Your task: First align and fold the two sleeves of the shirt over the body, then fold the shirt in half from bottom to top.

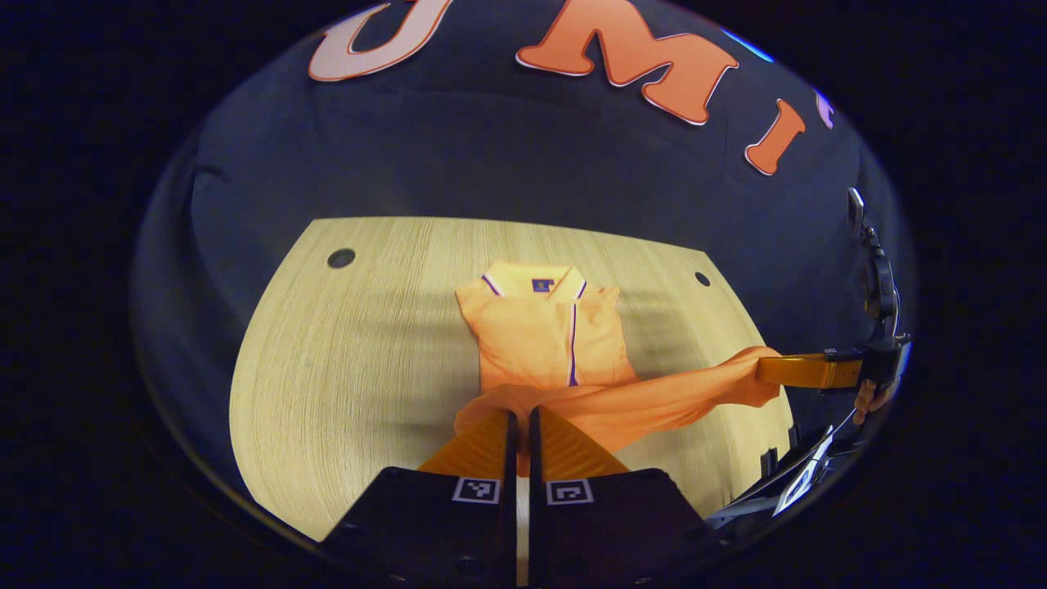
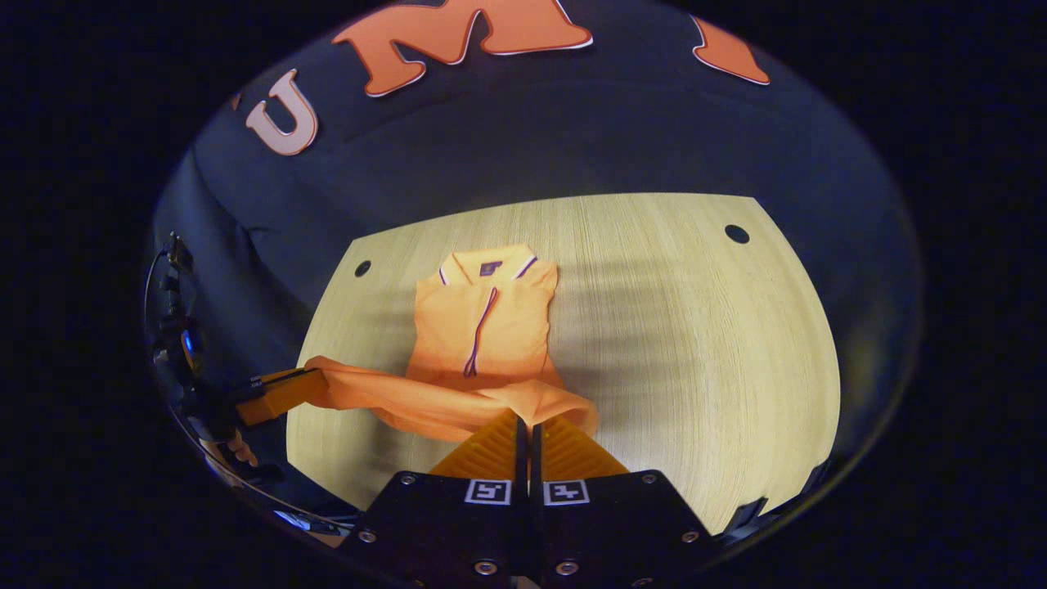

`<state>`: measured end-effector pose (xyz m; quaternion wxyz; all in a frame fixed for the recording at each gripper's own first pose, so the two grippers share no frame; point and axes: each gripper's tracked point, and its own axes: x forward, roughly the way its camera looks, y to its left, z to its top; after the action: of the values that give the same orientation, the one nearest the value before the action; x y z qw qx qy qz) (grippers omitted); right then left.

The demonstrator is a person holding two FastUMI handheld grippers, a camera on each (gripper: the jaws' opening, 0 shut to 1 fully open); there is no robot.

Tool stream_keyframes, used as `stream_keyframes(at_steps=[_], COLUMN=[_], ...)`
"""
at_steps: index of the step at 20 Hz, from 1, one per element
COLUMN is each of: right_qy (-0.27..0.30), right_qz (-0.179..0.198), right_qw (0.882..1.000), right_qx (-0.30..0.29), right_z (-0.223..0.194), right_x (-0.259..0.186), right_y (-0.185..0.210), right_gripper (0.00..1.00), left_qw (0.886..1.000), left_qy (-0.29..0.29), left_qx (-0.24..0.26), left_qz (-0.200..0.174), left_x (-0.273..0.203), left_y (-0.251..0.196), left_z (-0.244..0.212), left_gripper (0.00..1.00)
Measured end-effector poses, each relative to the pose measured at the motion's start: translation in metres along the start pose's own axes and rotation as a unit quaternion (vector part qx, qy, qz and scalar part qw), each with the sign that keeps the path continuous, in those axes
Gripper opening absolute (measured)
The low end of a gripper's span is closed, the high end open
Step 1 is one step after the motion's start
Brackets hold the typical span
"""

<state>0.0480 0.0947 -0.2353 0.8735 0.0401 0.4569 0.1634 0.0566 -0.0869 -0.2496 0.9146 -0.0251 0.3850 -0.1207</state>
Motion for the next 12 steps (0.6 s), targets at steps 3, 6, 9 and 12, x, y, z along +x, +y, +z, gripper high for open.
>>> stream_keyframes(at_steps=[3,6,9,12], right_qy=[-0.022,-0.035,-0.039,-0.036], right_qz=[-0.007,-0.009,-0.012,-0.025], right_qw=[1.0,0.999,0.999,0.999], right_qx=[0.004,0.006,0.006,0.013], right_z=[0.035,0.065,0.083,0.092], right_x=[0.009,0.031,0.063,0.099], right_y=[-0.006,-0.013,-0.013,-0.018], right_gripper=[0.0,0.0,0.0,0.0], left_qw=[1.0,1.0,0.999,0.998], left_qy=[-0.012,-0.025,-0.028,-0.024], left_qx=[0.008,0.007,0.009,0.026], left_qz=[0.003,0.009,0.028,0.049], left_x=[0.015,0.039,0.074,0.114], left_y=[0.005,0.016,0.032,0.049], left_z=[0.028,0.058,0.078,0.088], left_gripper=[0.06,0.06,0.06,0.06])
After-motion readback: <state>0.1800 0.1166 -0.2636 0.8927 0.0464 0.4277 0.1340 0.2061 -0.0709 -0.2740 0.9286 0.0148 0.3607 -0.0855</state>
